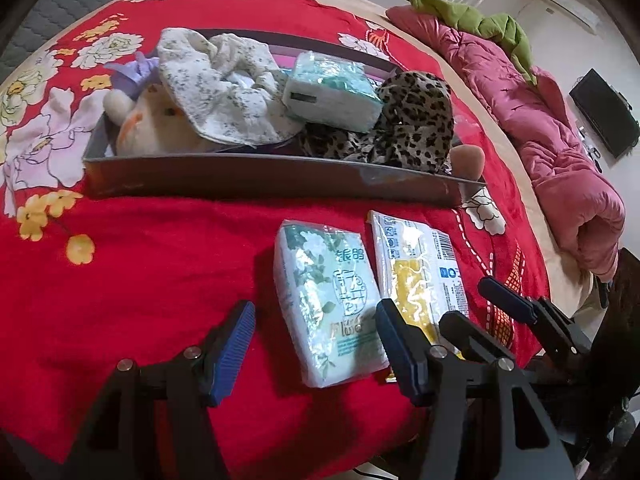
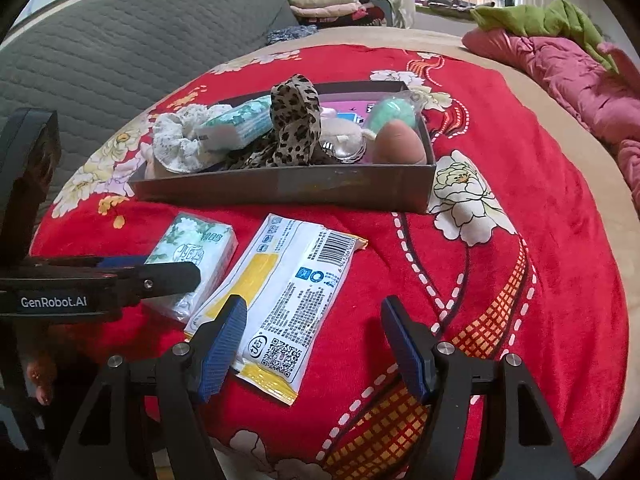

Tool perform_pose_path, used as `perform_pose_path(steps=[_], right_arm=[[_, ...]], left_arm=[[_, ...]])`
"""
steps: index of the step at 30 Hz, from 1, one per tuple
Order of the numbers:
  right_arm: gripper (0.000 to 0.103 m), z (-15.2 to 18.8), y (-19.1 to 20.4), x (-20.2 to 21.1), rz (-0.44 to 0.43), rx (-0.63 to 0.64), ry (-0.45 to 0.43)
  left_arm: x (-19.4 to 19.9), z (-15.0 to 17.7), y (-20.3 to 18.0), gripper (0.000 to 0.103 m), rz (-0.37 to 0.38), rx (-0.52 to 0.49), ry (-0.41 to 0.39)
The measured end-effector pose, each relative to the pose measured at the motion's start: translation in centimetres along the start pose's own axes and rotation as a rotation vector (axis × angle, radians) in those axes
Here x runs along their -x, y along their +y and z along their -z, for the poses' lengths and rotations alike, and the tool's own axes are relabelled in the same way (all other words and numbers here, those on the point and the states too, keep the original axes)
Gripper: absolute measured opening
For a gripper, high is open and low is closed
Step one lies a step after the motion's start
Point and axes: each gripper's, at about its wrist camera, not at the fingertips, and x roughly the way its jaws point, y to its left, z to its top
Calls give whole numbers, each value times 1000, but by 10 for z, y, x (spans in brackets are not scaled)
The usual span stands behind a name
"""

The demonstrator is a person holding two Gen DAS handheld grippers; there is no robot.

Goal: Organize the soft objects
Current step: 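Move the left tool to the flower tissue pack while the right tool approaches the wet-wipe pack, then grasp the flower tissue pack with the left tool while the right tool grasps the wet-wipe pack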

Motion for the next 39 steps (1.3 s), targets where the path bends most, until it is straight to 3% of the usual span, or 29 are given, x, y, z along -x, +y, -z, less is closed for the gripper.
perform_pose_path(steps=[6,15,20,25,39], right_arm=[[71,0,1,-1,-5,5,3],[71,0,10,-9,-27,23,11],[71,0,13,-13,-43,24,16],[71,-1,14,-17,-57,29,9],[67,-11,18,-35,-84,3,8]], left_arm=[[-8,-3,-11,62,5,-26,21],[-17,-11,-21,61,-54,-60,35],[-22,-20,-22,51,-105,-75,29],[-21,-21,-14,45,-93,-67,17],[-10,-20,6,45,-99,-39,-16]])
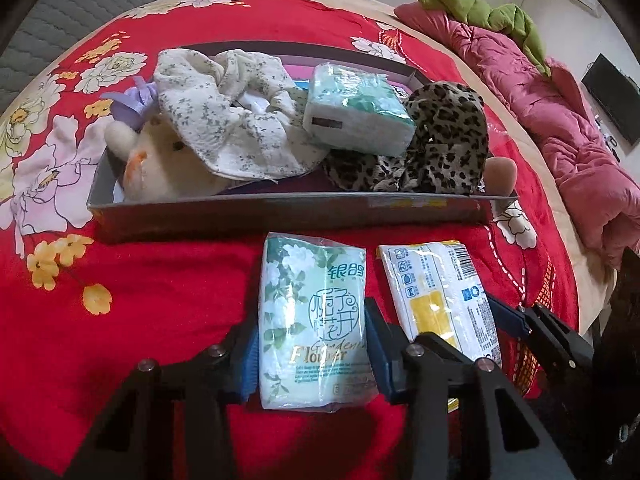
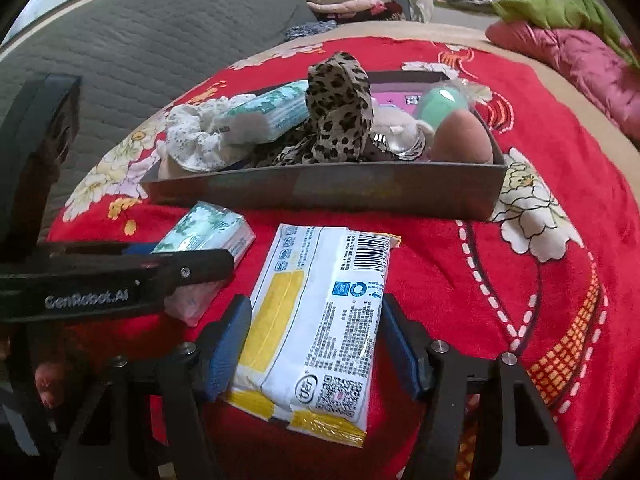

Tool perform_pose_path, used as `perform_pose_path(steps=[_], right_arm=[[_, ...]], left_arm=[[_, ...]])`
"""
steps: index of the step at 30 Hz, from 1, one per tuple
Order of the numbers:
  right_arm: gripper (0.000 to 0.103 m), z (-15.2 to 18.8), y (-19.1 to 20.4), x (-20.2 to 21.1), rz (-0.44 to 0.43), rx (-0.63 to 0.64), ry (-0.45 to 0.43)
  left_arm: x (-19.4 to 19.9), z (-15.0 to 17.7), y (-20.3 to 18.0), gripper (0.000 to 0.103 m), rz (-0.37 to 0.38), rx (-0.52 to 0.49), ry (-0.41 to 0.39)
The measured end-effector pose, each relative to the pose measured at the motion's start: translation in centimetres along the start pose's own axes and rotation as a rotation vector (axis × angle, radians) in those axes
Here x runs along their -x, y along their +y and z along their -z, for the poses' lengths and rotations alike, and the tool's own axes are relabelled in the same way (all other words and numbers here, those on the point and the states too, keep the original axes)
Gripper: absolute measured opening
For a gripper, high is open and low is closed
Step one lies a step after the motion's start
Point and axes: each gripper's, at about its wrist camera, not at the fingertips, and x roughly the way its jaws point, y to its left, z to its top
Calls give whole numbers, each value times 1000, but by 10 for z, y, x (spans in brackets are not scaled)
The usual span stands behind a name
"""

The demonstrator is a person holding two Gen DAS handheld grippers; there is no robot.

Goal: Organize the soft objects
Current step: 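Grasp the flower tissue pack with the left tool while the right tool grasps the wet-wipe pack, then lift the flower tissue pack over the box while the right tool carries the wet-wipe pack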

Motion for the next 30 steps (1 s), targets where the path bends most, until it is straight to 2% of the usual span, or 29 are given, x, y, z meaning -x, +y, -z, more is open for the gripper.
perform_pose_path(steps=[9,15,22,27,30], right_arm=[[78,2,34,-15,138,176,6],[77,5,43,-22,193,245,-17],[71,2,36,-21,158,222,-13],[59,-2,26,-11,130,204,-31],[57,-4,21,-7,130,197,-42]], left_arm=[[-1,-1,4,45,12,9,4],[-3,-1,4,45,10,7,3],[-4,0,1,45,6,-4,-1],[-3,1,-2,45,-4,-18,-10],[-1,1,-2,45,1,-17,-19]])
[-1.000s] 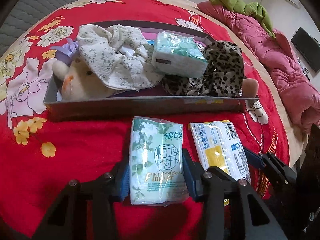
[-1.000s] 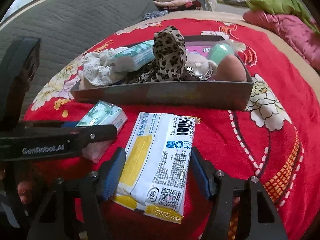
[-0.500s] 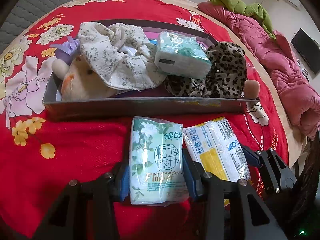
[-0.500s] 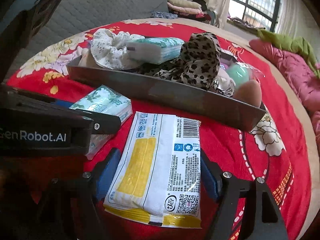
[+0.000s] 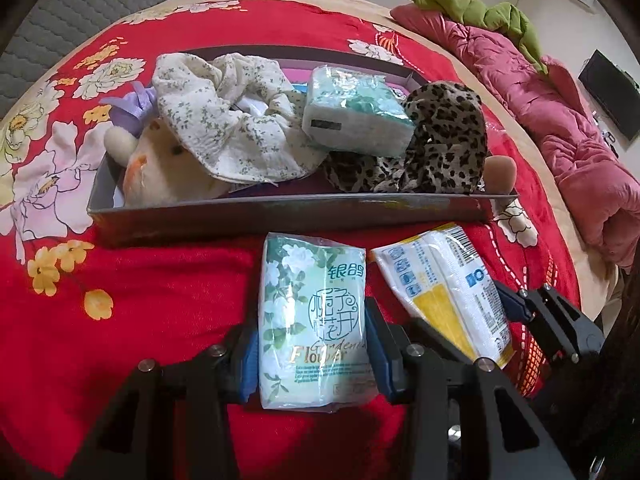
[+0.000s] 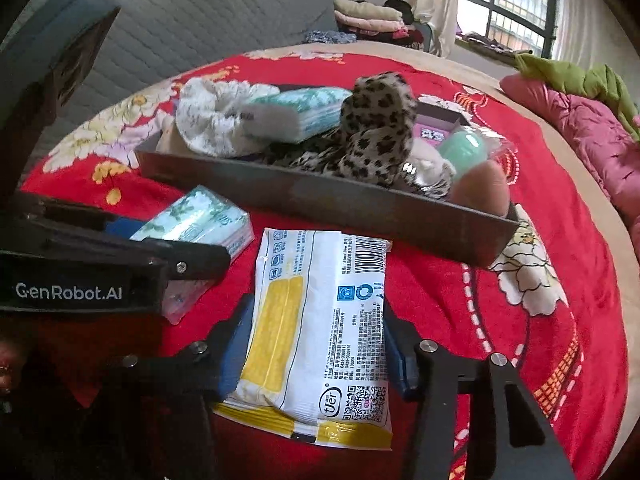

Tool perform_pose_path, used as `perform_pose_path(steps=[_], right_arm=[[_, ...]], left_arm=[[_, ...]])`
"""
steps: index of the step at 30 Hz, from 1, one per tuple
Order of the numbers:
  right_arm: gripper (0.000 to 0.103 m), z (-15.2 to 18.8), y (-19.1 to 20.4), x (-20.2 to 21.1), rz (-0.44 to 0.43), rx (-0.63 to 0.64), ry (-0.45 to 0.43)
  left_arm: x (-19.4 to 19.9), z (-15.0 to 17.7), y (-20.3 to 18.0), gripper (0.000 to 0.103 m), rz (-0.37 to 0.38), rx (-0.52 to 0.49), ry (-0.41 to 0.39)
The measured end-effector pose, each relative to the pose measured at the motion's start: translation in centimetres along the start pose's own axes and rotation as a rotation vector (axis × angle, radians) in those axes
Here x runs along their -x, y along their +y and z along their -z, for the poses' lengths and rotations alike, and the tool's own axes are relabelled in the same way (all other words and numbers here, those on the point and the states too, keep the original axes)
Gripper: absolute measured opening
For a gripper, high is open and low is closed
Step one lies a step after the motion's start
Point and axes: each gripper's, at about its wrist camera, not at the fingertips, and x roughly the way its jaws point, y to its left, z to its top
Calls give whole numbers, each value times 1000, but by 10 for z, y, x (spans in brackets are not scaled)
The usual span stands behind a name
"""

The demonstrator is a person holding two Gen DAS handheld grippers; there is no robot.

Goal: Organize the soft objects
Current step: 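Lift the flower tissue pack over the box while the right tool carries the wet-wipe pack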

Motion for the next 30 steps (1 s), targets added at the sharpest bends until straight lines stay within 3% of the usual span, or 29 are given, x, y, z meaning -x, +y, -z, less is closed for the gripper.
perform_pose_path(steps=[14,30], right_arm=[[56,-4,-16,26,-21,-61,-79],[56,-15,-19,59,-35,-74,-211]], left_arm=[[14,-1,3,45,8,21,-19],[53,-13,6,45,3,49,-133]])
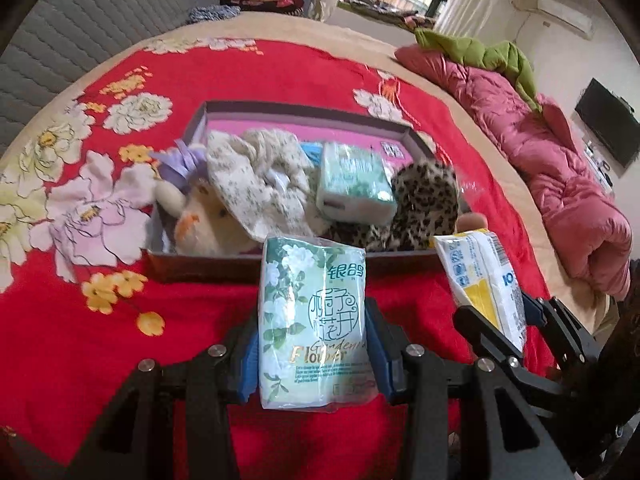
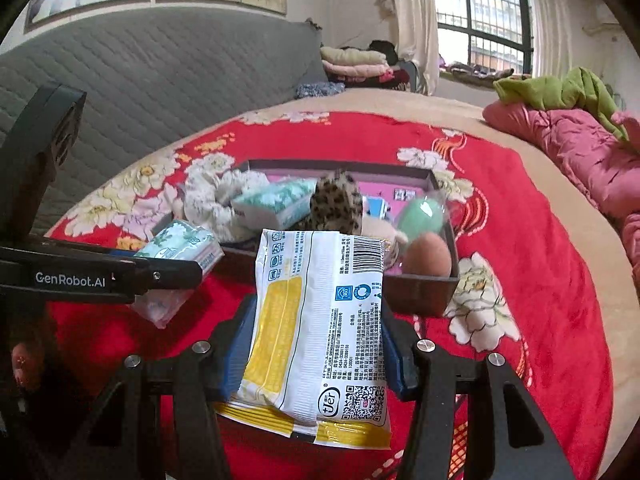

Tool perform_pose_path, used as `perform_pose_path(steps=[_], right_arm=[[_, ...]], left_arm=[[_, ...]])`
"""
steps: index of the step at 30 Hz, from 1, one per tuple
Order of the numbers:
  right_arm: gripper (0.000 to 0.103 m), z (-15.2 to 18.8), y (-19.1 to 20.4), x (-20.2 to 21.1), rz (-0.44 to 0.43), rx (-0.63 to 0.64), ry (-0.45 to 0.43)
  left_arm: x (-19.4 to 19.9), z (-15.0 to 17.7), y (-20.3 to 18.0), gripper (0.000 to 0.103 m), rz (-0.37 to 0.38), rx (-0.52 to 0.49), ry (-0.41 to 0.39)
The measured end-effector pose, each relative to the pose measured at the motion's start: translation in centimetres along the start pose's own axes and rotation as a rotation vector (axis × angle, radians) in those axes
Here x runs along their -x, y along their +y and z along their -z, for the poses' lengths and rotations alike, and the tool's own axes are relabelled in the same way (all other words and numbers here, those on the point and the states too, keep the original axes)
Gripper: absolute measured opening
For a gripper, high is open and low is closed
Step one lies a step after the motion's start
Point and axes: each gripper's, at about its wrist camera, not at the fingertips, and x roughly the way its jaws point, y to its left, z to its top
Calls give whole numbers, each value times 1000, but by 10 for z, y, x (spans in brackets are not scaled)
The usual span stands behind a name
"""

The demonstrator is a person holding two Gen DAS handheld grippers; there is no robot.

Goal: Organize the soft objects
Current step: 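Lift the flower tissue pack over the box while the right tool carries the wet-wipe pack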

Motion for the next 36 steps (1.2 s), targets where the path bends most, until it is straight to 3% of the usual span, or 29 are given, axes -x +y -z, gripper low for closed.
perform_pose_path(steps=[15,27,36], right_arm=[[56,-27,-23,16,40,-29,-117],[56,-39,-39,5,68,-58,-141],[56,-55,-48,-13,81,-56,-159]], left_arm=[[6,-22,-14,45,-26,-20,-68],[3,-44,-19,45,-34,-30,-102],[-10,-68,-2,45,-80,-10,-125]])
